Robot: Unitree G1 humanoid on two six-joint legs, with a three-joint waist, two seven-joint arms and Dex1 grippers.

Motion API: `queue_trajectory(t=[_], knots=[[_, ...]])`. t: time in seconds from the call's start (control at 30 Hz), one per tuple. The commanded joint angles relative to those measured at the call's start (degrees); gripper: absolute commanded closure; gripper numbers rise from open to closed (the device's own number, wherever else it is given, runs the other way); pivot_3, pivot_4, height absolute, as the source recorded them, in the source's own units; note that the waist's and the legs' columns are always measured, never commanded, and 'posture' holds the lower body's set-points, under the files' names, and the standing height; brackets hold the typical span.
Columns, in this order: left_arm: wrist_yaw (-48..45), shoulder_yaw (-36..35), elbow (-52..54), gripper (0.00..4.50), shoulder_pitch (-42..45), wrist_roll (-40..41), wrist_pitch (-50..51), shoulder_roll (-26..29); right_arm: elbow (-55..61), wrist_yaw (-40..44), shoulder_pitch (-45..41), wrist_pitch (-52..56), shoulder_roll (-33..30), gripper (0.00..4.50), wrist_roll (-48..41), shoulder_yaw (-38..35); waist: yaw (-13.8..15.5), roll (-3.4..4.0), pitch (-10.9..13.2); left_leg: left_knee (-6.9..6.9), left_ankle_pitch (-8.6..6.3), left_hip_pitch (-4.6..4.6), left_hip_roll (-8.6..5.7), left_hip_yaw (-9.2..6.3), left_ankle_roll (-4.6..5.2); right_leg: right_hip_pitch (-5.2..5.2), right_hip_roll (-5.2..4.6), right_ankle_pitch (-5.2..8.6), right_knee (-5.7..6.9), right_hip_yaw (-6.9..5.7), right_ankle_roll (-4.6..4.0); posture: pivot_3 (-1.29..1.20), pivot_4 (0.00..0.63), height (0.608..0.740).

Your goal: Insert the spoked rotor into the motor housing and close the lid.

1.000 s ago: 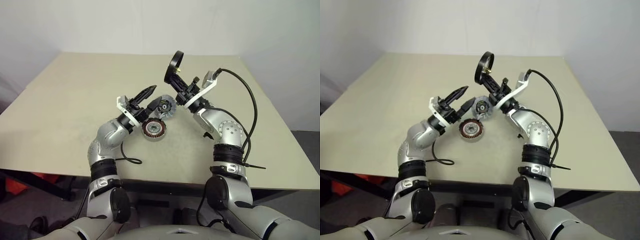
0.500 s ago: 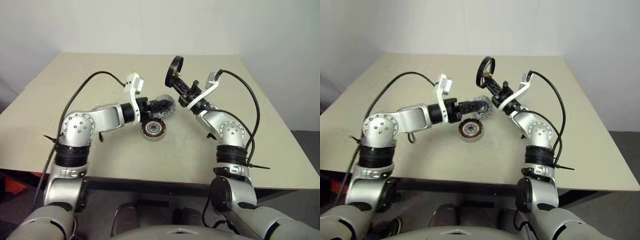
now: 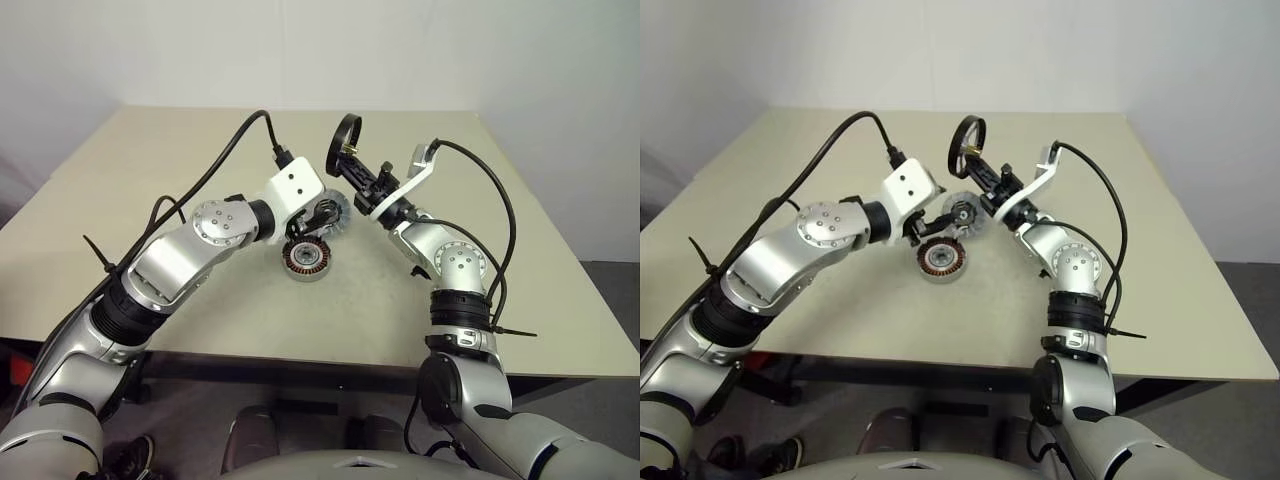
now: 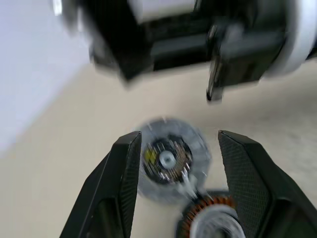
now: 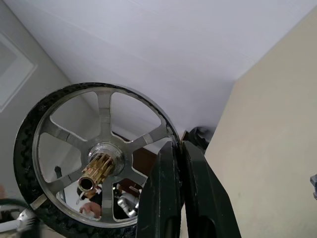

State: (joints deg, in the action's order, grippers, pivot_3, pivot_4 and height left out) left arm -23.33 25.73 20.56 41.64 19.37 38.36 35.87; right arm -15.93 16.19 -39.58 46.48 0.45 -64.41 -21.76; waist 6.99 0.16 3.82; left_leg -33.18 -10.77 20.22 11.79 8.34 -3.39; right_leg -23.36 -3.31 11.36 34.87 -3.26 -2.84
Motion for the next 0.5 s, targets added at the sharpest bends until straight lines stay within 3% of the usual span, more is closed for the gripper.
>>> queue_trajectory(t=[0.03, 0.5], knots=[[-1.89, -3.03, 2.28, 1.90, 1.10, -2.98, -3.59, -1.48, 1.19, 0.81, -1.85, -0.44, 0.04, 4.32, -0.20, 0.22, -0.03, 0.00, 0.00, 0.00, 0.00, 0.00, 0.00, 0.00, 0.00, 0.00, 0.00, -0.01, 0.01, 0.00, -0.04, 0.00, 0.000, 0.740], [-1.73, -3.52, 0.76, 1.90, 0.47, -16.69, -8.22, -5.75, 0.58, 1.42, -2.26, -0.67, -0.30, 4.32, 0.86, 0.84, -0.05, 0.00, 0.00, -0.04, 0.01, -0.01, 0.01, 0.04, -0.01, 0.02, 0.00, -0.09, 0.03, 0.01, -0.21, 0.00, 0.000, 0.740]])
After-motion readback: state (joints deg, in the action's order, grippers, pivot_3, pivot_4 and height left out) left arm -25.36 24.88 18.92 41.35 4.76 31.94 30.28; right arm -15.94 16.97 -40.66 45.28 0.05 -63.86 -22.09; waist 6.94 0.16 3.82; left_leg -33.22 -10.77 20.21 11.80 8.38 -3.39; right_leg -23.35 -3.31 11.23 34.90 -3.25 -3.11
